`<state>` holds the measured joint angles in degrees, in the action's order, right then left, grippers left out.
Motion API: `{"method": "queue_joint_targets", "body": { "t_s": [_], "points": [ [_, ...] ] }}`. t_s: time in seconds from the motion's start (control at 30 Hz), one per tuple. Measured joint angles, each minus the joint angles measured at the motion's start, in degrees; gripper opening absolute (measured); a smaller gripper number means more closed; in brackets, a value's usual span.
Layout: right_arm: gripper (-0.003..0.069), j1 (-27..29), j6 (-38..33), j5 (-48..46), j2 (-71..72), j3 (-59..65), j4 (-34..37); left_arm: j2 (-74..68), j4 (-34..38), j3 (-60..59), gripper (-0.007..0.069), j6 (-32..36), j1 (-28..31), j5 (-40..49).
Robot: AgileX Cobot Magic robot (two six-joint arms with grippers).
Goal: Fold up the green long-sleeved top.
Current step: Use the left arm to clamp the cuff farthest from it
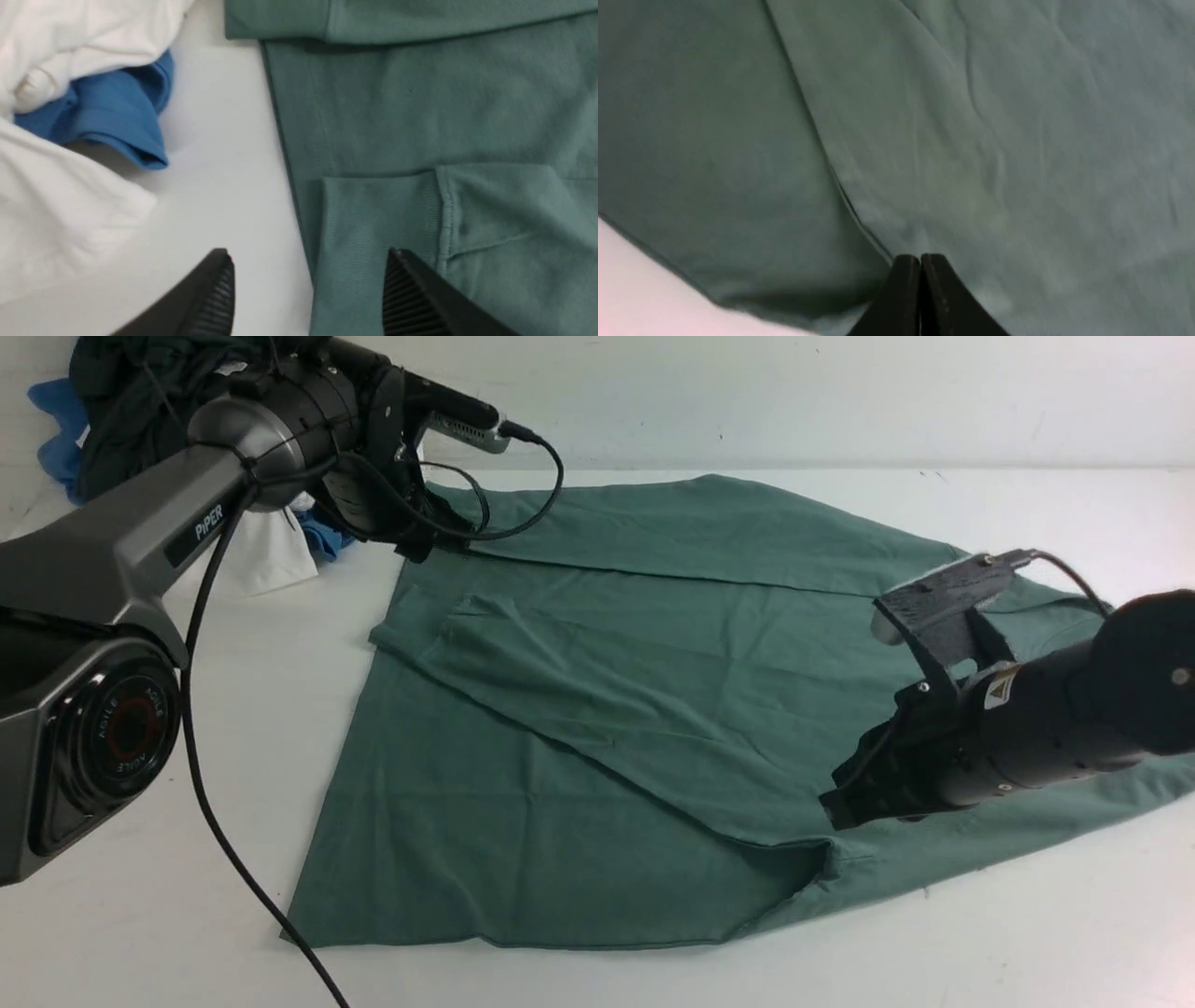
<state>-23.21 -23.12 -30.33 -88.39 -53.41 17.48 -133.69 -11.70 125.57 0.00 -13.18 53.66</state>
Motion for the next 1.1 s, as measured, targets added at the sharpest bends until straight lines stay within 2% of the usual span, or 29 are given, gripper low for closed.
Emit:
{"method": "queue_joint_targets", "body": {
  "t_s": [0.17, 0.27, 0.33, 0.5, 0.67, 0.83, 1.1],
  "points": [
    [-0.0002, -1.72, -1.02, 8.26, -5.58, 0.00, 0.26, 0.00, 5.10, 1.11, 0.0364, 0.00, 0.00, 4.73],
    [-0.0001, -1.72, -1.09, 11.19, -10.74, 0.00, -0.23, -0.59, 9.71, 1.11, 0.0277, 1.15, 0.00, 8.97],
    [-0.0001, -1.72, -1.09, 9.69, -12.84, 0.00, -1.12, -1.27, 12.09, 1.11, 0.0227, 2.63, 0.00, 10.56],
    [-0.0001, -1.72, -1.09, -1.02, -13.29, -0.35, -4.51, -2.91, 14.06, 1.11, 0.0122, 4.02, 0.00, 11.64],
    [0.0000, -1.72, -1.09, -7.93, -9.16, -0.25, -5.27, -3.65, 14.12, 1.11, 0.0100, 4.19, 0.00, 10.71],
    [0.0000, -1.72, -1.09, -9.48, -2.78, -0.23, -3.43, -4.41, 14.16, 1.11, 0.0099, 3.96, 0.00, 7.55],
    [0.0000, -1.72, -1.09, -15.10, -8.09, -0.23, -1.19, -4.74, 16.61, 1.11, 0.0099, 3.55, 0.00, 1.63]
  ]
}}
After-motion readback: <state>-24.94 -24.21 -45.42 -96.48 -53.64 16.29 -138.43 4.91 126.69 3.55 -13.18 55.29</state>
